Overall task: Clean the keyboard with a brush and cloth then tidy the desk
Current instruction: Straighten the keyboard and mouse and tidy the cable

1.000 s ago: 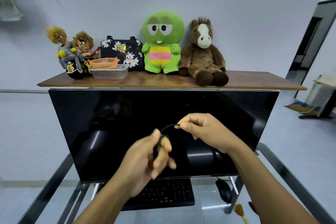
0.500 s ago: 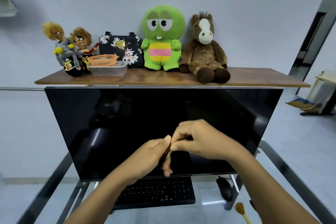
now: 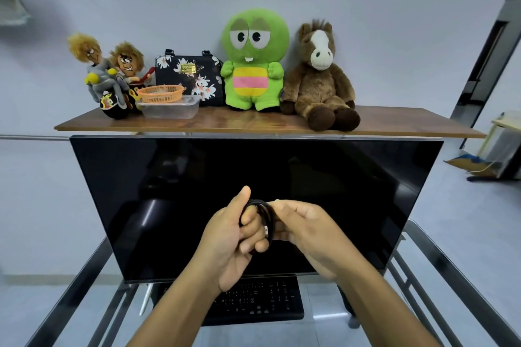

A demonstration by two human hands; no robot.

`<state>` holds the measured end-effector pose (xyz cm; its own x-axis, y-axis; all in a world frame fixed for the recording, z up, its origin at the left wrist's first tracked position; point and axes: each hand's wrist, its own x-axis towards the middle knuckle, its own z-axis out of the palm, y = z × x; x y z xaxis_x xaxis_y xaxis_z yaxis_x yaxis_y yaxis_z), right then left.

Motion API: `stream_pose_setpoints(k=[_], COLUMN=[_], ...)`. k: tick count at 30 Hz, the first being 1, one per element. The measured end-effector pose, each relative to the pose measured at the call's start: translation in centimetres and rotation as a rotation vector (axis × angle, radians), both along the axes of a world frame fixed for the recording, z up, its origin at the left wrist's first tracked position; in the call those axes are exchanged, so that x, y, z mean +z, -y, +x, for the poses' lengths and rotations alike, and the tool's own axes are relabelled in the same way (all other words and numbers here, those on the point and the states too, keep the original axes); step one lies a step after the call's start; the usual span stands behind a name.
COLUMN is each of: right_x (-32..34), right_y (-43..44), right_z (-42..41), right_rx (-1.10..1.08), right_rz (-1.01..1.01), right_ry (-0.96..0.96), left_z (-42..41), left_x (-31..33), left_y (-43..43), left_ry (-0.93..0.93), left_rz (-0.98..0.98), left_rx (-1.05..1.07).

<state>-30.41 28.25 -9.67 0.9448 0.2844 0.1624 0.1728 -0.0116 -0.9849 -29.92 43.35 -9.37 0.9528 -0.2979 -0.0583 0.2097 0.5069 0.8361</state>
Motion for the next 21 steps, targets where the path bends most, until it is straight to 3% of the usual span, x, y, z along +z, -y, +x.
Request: stream_pose_setpoints(k=[5,9,13,17,21], right_x=[0.2,-0.1,-0.6,-2.4,-5.6], right_y=[0.3,0.5,1.8,3.0,4.7], right_z=[-0.6,-0.3,0.5,0.6,0.0], right_rx=[-0.051,-0.128,-0.02,0.004,-0.097], right_rz=[-0.049,0.09,0.271,0.346,0.304], right_ry=[0.049,-0.052,-0.283,-0.36,-0.374], left_z=[0.0,0.3,1.3,1.5,2.0], left_x=[-1.2,-2.8,-4.5,-5.9,-8.6], left_y=[0.6,0.9,0.2,0.5,2.1], left_ry=[0.158,0.241,0.227,0.262,0.068], left_rz=[0.289,0.312,0.399,0.621,0.577], left_rx=[0.162,0.178,0.092,0.148,0.11])
